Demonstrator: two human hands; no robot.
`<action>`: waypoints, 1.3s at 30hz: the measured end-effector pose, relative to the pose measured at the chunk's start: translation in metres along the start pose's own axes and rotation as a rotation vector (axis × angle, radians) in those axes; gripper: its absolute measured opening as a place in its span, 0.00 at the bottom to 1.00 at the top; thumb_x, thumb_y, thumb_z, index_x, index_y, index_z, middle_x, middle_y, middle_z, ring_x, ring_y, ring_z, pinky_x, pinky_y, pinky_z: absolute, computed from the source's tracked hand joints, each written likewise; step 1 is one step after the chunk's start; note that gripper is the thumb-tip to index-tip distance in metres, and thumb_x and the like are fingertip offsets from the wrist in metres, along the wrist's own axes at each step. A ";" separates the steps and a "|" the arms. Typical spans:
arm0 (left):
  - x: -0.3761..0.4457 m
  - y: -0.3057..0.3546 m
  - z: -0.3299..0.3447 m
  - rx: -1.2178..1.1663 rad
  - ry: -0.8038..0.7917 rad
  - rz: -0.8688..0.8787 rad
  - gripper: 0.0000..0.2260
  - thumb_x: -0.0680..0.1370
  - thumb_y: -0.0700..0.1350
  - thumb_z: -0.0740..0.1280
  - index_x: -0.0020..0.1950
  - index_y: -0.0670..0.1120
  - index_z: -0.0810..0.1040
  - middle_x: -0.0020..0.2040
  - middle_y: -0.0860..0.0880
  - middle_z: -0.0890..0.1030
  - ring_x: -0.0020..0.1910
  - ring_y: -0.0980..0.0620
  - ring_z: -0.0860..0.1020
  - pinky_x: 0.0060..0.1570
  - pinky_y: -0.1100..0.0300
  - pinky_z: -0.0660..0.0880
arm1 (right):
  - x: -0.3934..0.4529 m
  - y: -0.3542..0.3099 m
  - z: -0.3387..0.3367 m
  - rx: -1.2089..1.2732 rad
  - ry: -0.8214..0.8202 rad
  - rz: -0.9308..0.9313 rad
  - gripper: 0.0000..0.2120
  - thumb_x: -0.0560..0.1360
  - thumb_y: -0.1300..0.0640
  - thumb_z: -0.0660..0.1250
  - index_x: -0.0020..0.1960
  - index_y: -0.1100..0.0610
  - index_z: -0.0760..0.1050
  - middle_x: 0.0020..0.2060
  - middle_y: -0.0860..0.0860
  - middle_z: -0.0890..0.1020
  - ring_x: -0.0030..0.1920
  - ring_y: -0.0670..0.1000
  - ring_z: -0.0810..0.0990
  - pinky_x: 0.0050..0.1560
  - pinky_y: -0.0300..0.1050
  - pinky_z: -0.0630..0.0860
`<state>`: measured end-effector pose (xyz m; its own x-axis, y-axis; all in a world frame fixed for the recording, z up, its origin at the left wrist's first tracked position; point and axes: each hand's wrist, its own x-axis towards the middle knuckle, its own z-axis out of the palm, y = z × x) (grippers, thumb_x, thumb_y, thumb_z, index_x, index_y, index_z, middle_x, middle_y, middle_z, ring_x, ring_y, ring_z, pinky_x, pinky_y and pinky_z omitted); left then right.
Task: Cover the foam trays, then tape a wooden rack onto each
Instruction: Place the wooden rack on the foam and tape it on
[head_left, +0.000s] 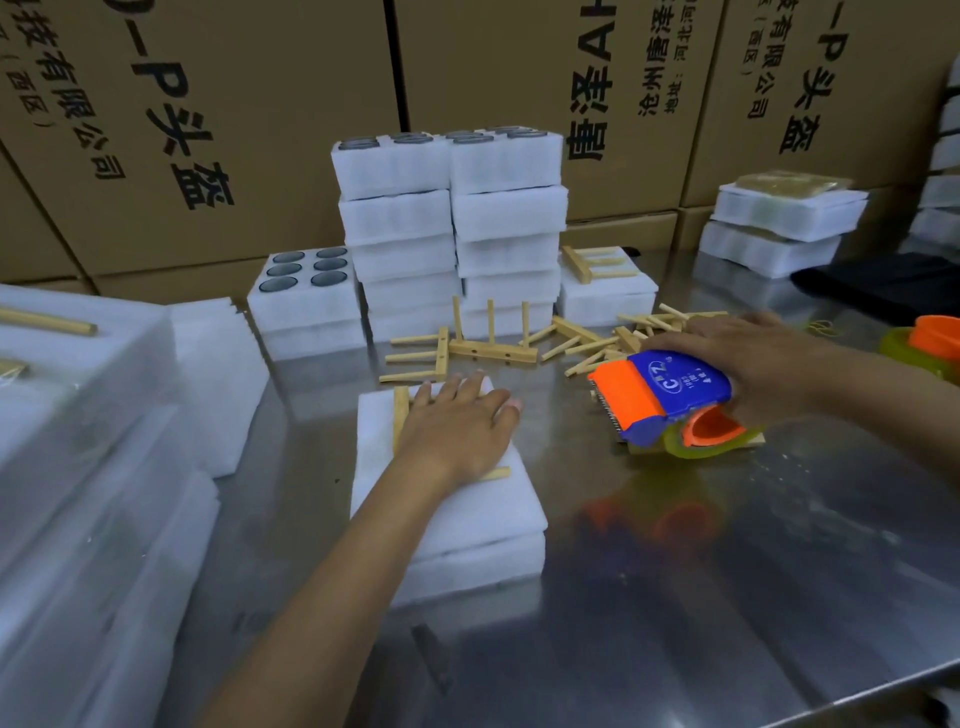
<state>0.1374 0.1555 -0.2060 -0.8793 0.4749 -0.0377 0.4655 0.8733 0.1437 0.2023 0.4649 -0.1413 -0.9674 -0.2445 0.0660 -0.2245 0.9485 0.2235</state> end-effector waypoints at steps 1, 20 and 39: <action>0.000 0.000 0.000 0.003 -0.002 -0.001 0.24 0.84 0.59 0.41 0.80 0.59 0.57 0.83 0.52 0.49 0.81 0.50 0.45 0.77 0.45 0.39 | -0.006 0.006 0.000 -0.020 -0.012 0.026 0.45 0.67 0.42 0.72 0.72 0.32 0.44 0.64 0.43 0.69 0.66 0.48 0.66 0.55 0.45 0.55; 0.024 0.045 -0.001 -0.375 0.009 0.086 0.08 0.78 0.52 0.67 0.44 0.50 0.83 0.41 0.56 0.82 0.46 0.54 0.80 0.48 0.56 0.77 | -0.007 -0.041 0.010 -0.281 0.010 0.049 0.44 0.66 0.36 0.71 0.73 0.36 0.48 0.66 0.49 0.67 0.68 0.53 0.66 0.63 0.54 0.60; 0.014 0.041 0.001 -0.603 0.045 0.220 0.01 0.76 0.47 0.70 0.46 0.52 0.81 0.45 0.58 0.81 0.51 0.56 0.78 0.44 0.57 0.79 | -0.002 -0.123 0.008 -0.332 -0.069 0.367 0.38 0.73 0.48 0.71 0.75 0.49 0.53 0.67 0.56 0.65 0.70 0.58 0.62 0.68 0.62 0.57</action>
<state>0.1447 0.1984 -0.2018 -0.7793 0.6193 0.0952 0.5081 0.5357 0.6744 0.2311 0.3502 -0.1769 -0.9836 0.1185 0.1361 0.1712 0.8513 0.4960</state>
